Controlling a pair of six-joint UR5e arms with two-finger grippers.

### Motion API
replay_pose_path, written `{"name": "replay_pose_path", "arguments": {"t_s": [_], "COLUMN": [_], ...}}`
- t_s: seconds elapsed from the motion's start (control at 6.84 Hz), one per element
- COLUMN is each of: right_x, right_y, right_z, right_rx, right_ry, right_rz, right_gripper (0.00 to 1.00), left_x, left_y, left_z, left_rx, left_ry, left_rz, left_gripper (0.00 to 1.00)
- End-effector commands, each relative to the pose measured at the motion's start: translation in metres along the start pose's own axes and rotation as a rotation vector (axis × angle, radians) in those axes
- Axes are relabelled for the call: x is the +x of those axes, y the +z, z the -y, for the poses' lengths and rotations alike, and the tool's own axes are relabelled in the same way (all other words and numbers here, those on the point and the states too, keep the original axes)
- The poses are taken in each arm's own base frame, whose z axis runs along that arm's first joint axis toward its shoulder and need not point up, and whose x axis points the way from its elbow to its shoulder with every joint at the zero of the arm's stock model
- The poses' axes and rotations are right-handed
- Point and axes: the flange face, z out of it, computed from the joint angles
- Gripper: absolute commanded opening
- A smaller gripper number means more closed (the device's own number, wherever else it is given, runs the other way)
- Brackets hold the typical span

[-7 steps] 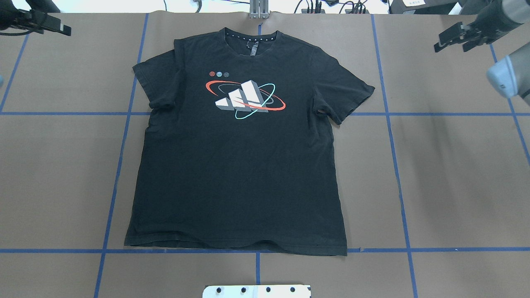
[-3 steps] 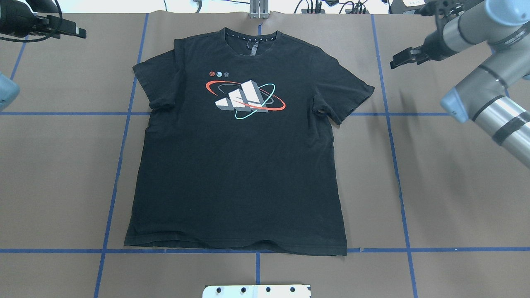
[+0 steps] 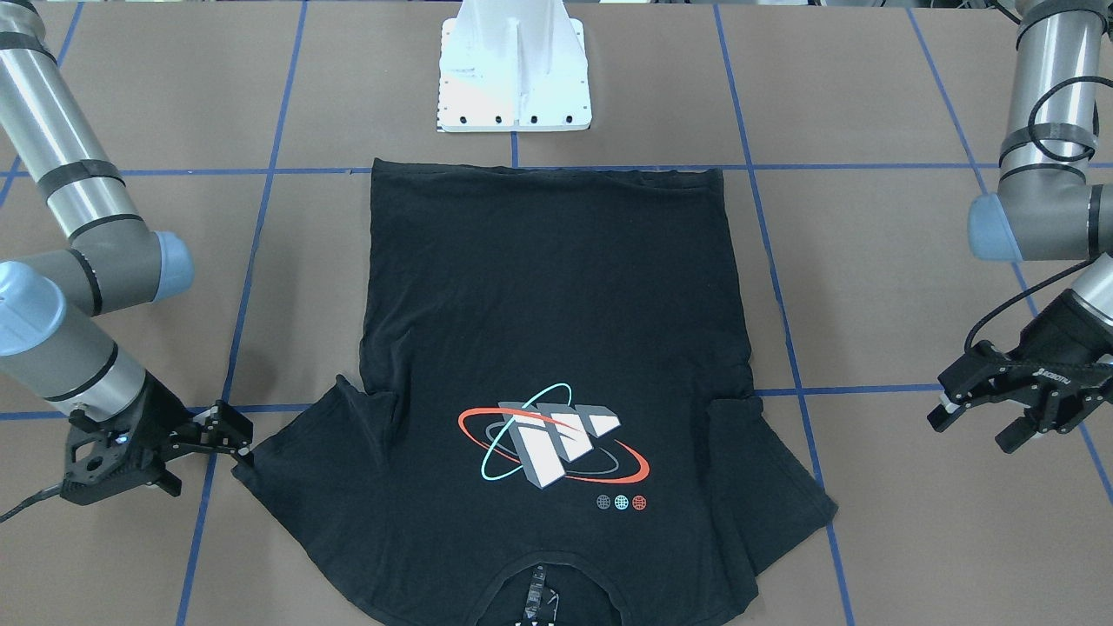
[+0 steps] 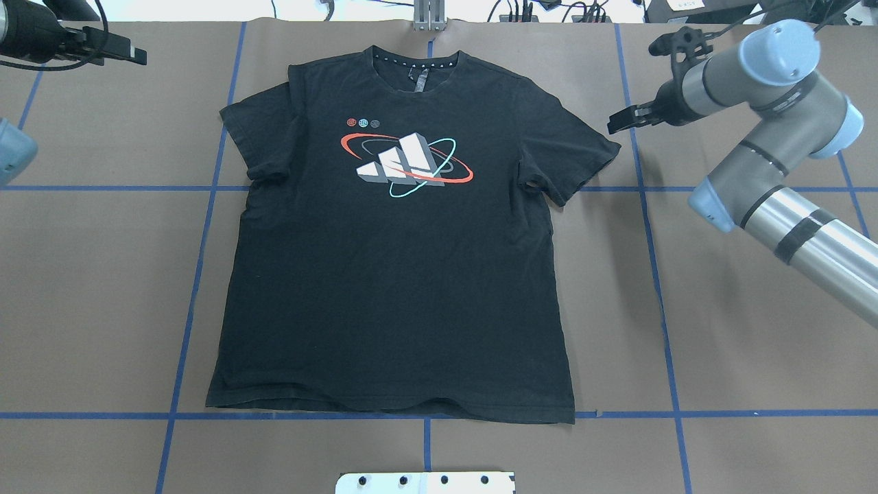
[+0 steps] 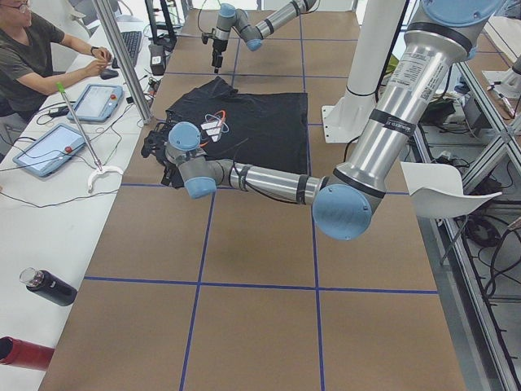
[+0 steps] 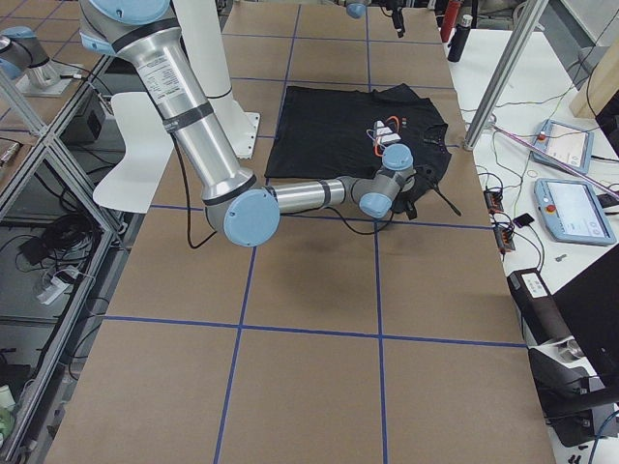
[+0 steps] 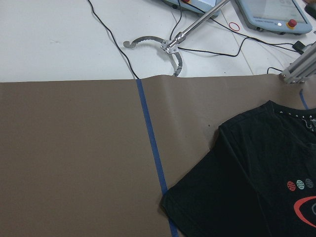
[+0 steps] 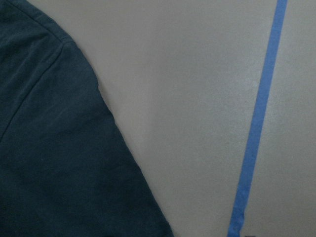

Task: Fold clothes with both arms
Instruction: 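Move the right gripper toward the sleeve nearest it on the black shirt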

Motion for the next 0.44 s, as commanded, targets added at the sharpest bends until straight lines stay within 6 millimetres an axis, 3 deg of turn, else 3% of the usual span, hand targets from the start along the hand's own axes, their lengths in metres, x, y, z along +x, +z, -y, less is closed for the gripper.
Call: {"name": "replay_pose_path", "arguments": {"t_s": [0.0, 0.29], "right_x": [-0.006, -0.014], "right_y": [0.01, 0.022], "right_z": [-0.005, -0.013], "right_rx": [-0.008, 0.0], "right_ry": [-0.004, -0.015], "right_rz": [-0.005, -0.032], "right_gripper": [0.76, 0.7], "left_x": [0.0, -0.001], "left_y": [0.001, 0.001], "left_z": [0.001, 0.0], "left_rx": [-0.001, -0.001], "left_ry": [0.0, -0.001], "left_rz": [0.001, 0.001], "left_gripper": [1.0, 1.0]}}
